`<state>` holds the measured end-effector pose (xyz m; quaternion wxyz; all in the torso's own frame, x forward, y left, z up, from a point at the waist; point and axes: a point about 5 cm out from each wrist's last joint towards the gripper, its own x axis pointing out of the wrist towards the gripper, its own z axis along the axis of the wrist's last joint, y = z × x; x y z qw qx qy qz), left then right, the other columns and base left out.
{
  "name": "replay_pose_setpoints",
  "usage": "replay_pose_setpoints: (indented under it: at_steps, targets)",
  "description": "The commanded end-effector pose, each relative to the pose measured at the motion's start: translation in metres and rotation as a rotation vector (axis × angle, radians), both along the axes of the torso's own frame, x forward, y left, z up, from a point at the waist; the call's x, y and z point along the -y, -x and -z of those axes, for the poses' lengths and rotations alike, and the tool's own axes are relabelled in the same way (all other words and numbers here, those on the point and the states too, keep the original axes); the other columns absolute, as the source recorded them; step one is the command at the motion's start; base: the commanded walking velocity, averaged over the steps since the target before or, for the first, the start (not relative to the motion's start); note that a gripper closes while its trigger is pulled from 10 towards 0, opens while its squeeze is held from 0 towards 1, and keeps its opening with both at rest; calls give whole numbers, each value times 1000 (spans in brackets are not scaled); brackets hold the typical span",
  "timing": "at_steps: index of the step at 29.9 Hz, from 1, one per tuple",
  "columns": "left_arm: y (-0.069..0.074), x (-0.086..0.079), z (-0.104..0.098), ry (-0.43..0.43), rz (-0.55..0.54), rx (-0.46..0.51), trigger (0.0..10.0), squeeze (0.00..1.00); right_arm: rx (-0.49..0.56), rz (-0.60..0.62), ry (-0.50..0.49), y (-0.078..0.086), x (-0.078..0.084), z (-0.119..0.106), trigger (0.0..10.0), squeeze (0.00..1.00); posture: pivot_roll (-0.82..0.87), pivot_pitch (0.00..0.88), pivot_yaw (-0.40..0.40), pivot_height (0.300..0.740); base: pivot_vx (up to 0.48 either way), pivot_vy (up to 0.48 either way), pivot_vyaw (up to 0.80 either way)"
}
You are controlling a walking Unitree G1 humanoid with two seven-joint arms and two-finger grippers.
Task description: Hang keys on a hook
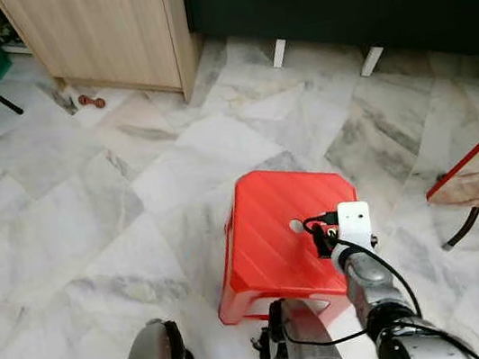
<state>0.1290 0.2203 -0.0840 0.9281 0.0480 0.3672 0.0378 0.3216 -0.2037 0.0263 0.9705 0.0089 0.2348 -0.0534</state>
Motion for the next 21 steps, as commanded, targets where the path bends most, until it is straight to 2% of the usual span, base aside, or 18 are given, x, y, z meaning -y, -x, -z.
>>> replay_pose_setpoints:
  at_steps: [1, 8, 17, 21]
  targets:
    - [19, 21, 10, 45, 58, -68, 10000, 0, -55, -9, 41, 7, 6, 8, 10000, 0, 24, 380, -147, 614, 0, 0, 0]
    - [21, 22, 11, 44, 61, -66, 10000, 0, -92, -13, 68, 9, 15, 8, 10000, 0, 28, 386, -147, 614, 0, 0, 0]
    - [20, 19, 9, 33, 61, -47, 10000, 0, -141, -179, 111, 9, 4, 12, 10000, 0, 40, 398, -145, 614, 0, 0, 0]
    - [20, 18, 8, 31, 60, -45, 10000, 0, -142, -191, 125, 9, 3, 11, 10000, 0, 41, 396, -144, 614, 0, 0, 0]
